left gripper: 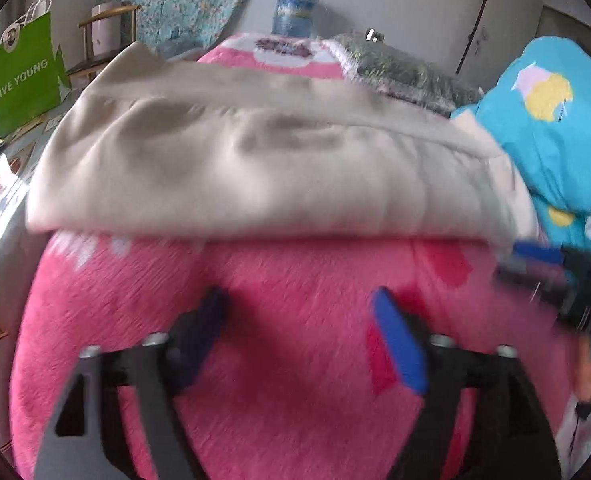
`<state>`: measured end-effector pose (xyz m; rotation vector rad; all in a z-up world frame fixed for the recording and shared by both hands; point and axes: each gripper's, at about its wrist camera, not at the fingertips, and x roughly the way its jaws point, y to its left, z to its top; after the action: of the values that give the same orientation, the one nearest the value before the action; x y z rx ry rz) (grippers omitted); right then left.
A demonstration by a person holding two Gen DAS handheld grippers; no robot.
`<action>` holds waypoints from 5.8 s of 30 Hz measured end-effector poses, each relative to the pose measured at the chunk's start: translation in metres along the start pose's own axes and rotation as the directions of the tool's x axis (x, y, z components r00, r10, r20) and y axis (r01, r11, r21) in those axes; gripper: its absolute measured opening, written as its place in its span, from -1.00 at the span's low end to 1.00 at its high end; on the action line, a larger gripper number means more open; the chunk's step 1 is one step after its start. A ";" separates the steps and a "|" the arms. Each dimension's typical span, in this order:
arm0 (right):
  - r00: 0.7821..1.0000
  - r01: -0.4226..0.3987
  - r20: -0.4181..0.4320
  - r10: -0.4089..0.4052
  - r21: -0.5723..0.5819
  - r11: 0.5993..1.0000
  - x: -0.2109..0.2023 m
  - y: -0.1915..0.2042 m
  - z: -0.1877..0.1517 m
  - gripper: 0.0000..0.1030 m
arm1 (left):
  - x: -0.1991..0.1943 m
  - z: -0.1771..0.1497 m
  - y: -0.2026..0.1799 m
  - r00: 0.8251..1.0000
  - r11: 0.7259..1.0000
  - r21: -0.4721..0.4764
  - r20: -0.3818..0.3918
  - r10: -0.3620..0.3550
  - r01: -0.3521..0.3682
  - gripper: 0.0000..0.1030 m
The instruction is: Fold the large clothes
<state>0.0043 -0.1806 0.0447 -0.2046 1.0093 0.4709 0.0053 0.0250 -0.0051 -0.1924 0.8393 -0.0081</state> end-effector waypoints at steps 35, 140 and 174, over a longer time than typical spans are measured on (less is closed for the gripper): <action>0.988 0.018 0.150 -0.032 0.096 0.995 0.018 -0.015 -0.028 0.86 | 0.025 0.003 -0.028 0.983 0.975 0.120 0.024 0.185 -0.186 0.93; 0.988 0.016 0.152 -0.031 0.100 0.995 0.017 -0.007 -0.029 0.87 | 0.024 0.002 -0.026 0.982 0.975 0.122 0.034 0.183 -0.186 0.93; 0.988 0.015 0.152 -0.030 0.100 0.995 0.017 -0.007 -0.029 0.87 | 0.024 0.002 -0.026 0.983 0.975 0.122 0.035 0.183 -0.185 0.93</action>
<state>-0.0065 -0.1926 0.0145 -0.0894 0.8763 0.4088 0.0248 -0.0022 -0.0164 0.0036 0.8280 0.1151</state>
